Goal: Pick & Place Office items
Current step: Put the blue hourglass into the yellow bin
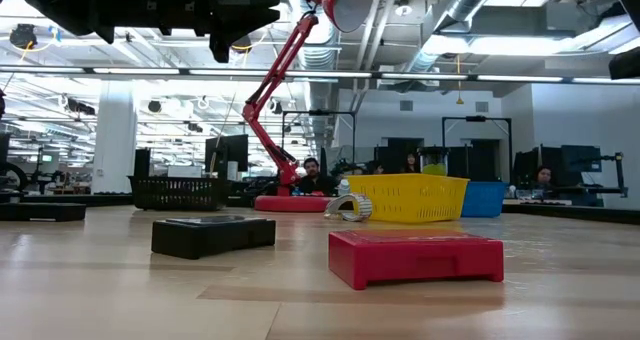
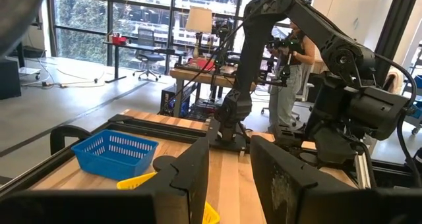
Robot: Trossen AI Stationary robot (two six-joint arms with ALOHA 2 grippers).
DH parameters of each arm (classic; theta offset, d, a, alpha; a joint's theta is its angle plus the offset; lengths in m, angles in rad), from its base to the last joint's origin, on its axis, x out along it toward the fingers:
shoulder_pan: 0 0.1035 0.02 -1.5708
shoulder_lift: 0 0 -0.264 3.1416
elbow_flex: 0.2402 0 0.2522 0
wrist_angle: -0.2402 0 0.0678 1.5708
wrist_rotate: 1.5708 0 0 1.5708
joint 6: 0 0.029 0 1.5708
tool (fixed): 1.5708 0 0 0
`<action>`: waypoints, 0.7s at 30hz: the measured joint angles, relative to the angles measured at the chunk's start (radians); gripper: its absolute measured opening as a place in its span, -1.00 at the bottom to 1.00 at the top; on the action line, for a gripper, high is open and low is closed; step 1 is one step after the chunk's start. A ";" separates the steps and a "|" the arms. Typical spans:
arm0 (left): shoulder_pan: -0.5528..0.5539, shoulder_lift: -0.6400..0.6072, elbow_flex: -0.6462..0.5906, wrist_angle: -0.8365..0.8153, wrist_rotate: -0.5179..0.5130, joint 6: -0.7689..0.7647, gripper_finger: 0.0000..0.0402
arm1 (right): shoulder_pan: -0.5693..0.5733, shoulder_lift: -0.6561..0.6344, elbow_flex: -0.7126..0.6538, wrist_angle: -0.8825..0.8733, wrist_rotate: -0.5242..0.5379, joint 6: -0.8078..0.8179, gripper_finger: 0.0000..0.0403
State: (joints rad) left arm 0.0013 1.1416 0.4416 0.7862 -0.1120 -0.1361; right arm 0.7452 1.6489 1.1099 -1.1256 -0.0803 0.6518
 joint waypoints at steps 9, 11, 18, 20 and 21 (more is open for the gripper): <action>0.000 0.000 0.000 0.000 0.004 0.000 -0.46 | -0.002 0.000 0.000 0.008 0.010 -0.005 -0.04; 0.000 0.000 0.000 0.000 0.004 0.000 -0.46 | -0.002 0.000 0.000 0.014 0.028 -0.008 0.00; 0.000 0.000 0.000 0.000 0.004 0.000 -0.46 | -0.011 0.000 0.000 0.041 0.044 -0.074 0.14; 0.000 0.000 0.000 0.000 0.003 0.000 -0.46 | -0.023 0.000 0.000 0.052 0.047 -0.076 0.09; 0.000 0.000 0.000 0.000 0.003 0.000 -0.46 | -0.030 0.000 0.000 0.058 0.048 -0.079 0.05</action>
State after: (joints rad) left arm 0.0011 1.1416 0.4416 0.7860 -0.1085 -0.1364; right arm 0.7149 1.6489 1.1099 -1.0672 -0.0327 0.5731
